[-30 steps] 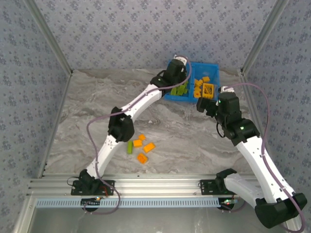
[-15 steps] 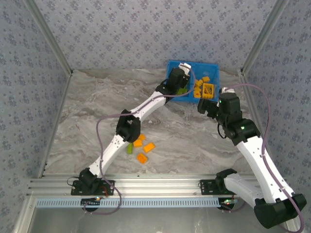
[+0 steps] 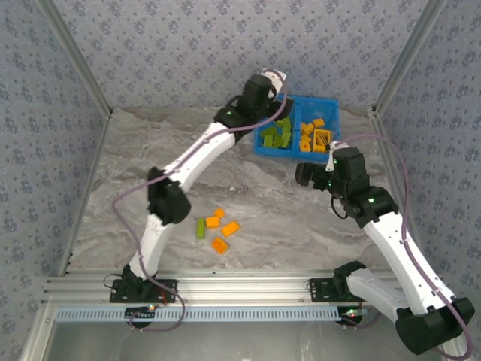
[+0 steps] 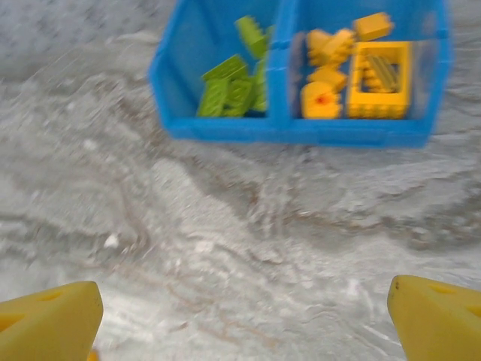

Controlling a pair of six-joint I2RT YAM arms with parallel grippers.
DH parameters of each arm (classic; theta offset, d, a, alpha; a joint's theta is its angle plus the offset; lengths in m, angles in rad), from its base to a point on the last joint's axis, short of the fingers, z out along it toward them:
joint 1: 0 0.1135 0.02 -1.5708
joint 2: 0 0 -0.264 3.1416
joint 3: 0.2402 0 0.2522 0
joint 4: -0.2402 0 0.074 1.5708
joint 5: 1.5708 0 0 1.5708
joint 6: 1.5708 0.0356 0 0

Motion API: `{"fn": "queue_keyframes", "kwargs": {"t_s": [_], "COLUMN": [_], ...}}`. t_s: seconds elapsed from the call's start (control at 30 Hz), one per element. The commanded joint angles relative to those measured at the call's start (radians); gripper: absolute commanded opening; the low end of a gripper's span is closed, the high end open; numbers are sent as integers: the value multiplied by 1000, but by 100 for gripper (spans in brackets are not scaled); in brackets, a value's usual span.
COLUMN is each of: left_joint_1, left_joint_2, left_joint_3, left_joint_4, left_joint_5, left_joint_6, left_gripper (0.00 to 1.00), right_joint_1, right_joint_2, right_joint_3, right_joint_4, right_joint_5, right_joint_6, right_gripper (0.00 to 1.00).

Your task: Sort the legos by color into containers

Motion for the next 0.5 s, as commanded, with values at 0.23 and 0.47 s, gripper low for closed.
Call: {"fn": "queue_keyframes", "kwargs": {"t_s": [0.23,0.47], "left_joint_1": [50,74], "left_joint_2": [-676,-1028], "left_joint_3": [-739,-1094], "left_joint_4": [33,-103], "left_joint_5": [32,-126], "left_joint_6": [11,-43], "left_gripper": [99,99], "right_joint_1": [344,552], "right_joint_2": [276,595], "right_joint_3": [93,189], "right_joint_4": [-36,54], "right_joint_5": [-126,-69], "right_joint_6": [-107,104], "right_gripper": [100,100]}}
